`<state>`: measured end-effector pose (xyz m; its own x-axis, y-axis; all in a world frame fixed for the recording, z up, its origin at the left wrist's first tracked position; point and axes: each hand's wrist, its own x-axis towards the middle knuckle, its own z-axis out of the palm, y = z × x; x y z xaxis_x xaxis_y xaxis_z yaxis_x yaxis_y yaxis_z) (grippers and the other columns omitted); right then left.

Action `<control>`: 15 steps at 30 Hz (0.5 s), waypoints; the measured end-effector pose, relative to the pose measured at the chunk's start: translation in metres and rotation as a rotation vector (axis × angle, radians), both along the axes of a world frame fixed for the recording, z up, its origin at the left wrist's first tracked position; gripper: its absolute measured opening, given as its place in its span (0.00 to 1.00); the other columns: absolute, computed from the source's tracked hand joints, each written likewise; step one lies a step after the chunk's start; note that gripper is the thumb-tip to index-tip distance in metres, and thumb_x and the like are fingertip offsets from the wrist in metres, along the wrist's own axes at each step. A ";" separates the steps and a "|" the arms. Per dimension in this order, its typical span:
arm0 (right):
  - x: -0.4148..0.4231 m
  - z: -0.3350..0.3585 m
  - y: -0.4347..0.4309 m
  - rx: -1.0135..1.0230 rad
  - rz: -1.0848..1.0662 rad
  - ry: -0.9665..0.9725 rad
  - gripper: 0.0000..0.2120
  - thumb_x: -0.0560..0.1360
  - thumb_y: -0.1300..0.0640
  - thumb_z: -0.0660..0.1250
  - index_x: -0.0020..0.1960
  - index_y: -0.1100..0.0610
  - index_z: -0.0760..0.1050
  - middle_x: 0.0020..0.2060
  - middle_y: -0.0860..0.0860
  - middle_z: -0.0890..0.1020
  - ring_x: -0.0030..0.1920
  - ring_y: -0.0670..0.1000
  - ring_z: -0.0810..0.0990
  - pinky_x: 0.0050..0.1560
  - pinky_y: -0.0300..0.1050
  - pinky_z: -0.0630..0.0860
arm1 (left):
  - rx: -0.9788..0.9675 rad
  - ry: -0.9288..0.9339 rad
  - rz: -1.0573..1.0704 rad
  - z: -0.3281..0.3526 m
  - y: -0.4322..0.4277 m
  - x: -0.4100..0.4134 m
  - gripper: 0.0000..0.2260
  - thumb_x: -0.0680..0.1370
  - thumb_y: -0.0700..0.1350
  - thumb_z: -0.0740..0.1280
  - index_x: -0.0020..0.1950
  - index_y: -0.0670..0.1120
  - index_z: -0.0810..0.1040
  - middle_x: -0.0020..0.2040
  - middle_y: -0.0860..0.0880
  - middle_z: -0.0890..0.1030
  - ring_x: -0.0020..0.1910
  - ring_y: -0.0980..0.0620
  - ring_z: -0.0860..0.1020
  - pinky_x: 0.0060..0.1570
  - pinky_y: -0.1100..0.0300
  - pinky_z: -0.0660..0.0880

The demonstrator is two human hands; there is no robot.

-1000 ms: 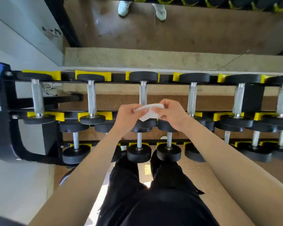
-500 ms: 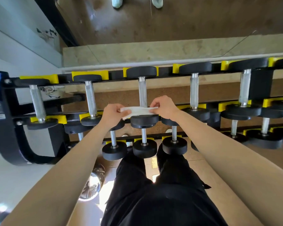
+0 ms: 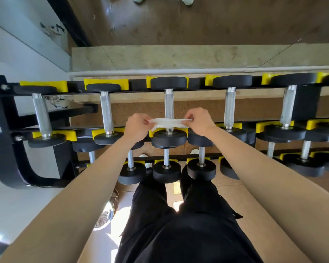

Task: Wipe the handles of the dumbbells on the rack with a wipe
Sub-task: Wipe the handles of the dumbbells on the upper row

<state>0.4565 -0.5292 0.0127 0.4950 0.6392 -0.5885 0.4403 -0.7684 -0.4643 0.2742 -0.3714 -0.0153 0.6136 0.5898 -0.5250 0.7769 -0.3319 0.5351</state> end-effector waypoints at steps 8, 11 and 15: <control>-0.001 -0.004 0.011 0.048 -0.050 0.117 0.03 0.79 0.59 0.69 0.48 0.53 0.76 0.43 0.51 0.81 0.34 0.44 0.79 0.32 0.33 0.73 | 0.049 0.045 0.145 -0.007 0.008 0.000 0.14 0.79 0.51 0.70 0.58 0.43 0.82 0.49 0.45 0.84 0.49 0.47 0.81 0.47 0.56 0.74; 0.010 -0.005 0.009 0.052 -0.310 0.138 0.04 0.79 0.61 0.68 0.47 0.54 0.75 0.44 0.55 0.83 0.31 0.46 0.82 0.28 0.34 0.75 | -0.029 -0.018 0.038 -0.001 0.004 0.006 0.12 0.80 0.50 0.70 0.56 0.43 0.81 0.47 0.47 0.83 0.46 0.49 0.79 0.44 0.57 0.73; 0.011 -0.008 0.014 0.079 -0.484 0.160 0.10 0.78 0.65 0.68 0.44 0.52 0.74 0.47 0.58 0.83 0.38 0.54 0.86 0.40 0.48 0.85 | 0.022 -0.024 0.028 0.003 0.001 0.019 0.12 0.80 0.50 0.69 0.56 0.43 0.81 0.46 0.45 0.85 0.45 0.47 0.81 0.49 0.52 0.79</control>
